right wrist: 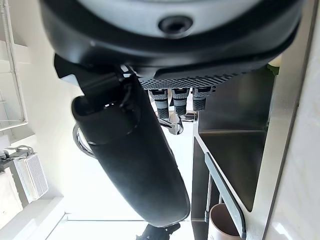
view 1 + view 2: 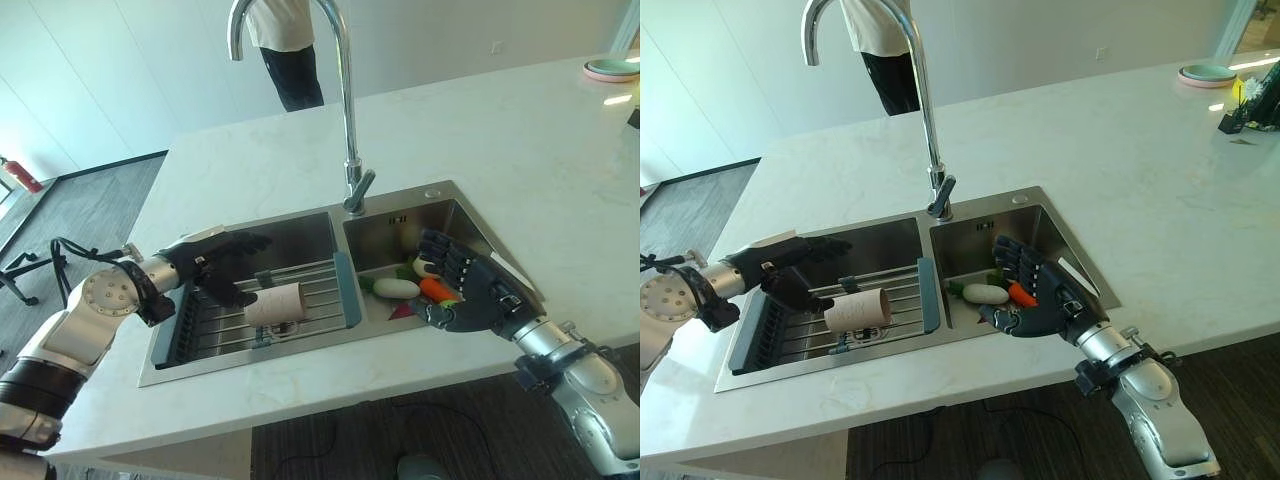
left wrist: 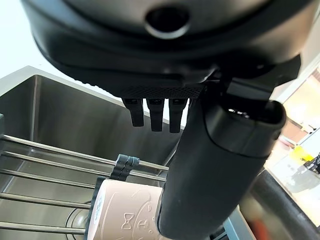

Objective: Place the dishes in the dishwasher.

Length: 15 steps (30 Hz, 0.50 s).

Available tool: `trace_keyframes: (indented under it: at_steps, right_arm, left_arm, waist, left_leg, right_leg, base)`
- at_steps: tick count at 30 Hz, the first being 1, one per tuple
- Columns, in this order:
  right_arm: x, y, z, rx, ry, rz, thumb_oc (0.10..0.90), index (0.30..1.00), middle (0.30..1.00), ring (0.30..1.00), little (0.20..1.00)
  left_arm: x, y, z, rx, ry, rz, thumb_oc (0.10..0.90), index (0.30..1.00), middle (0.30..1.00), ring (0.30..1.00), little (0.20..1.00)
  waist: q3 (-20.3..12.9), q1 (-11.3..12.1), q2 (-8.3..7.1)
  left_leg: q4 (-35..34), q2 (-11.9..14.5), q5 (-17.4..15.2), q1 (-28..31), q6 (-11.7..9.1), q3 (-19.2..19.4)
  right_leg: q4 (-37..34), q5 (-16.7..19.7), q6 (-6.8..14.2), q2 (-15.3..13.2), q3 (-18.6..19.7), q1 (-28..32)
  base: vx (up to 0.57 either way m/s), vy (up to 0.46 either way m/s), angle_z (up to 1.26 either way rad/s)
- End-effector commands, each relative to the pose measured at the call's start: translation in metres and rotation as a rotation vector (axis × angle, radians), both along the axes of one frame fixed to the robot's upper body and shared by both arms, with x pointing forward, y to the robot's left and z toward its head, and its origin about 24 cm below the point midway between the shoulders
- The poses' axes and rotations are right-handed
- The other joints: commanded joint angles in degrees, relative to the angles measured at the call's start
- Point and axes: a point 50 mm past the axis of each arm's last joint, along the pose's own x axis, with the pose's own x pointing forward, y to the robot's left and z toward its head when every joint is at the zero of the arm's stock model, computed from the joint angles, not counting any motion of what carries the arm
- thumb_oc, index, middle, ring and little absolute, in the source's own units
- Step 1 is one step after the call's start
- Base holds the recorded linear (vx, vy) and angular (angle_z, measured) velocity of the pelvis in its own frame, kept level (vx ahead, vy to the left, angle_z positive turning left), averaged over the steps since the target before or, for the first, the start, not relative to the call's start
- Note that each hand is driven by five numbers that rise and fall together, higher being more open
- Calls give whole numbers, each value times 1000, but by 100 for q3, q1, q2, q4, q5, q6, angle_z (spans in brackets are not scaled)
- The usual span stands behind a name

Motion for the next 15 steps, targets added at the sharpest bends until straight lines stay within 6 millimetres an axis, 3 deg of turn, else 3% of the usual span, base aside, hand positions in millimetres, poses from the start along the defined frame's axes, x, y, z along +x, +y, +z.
trace_keyframes:
  at_steps: [1, 15]
  right_arm:
    - [12, 12, 56, 42, -297, 61, 800, 900, 900, 900, 900]
    - [14, 12, 56, 32, -292, 58, 800, 900, 900, 900, 900]
  left_arm:
    - [15, -5, 60, 34, -210, -17, 800, 900, 900, 900, 900]
    - [21, -8, 43, 53, -38, -35, 800, 900, 900, 900, 900]
  waist:
    - [-198, -26, 38]
    - [-202, -94, 32]
  left_leg:
    - [563, 103, -901, 186, -33, 121]
    - [563, 122, -923, 213, -11, 219]
  right_leg:
    - [-85, -238, 495, -146, -238, 362]
    - [-85, -240, 513, -123, -175, 356]
  base:
    - [0, 0, 0]
    - [-9, 7, -5]
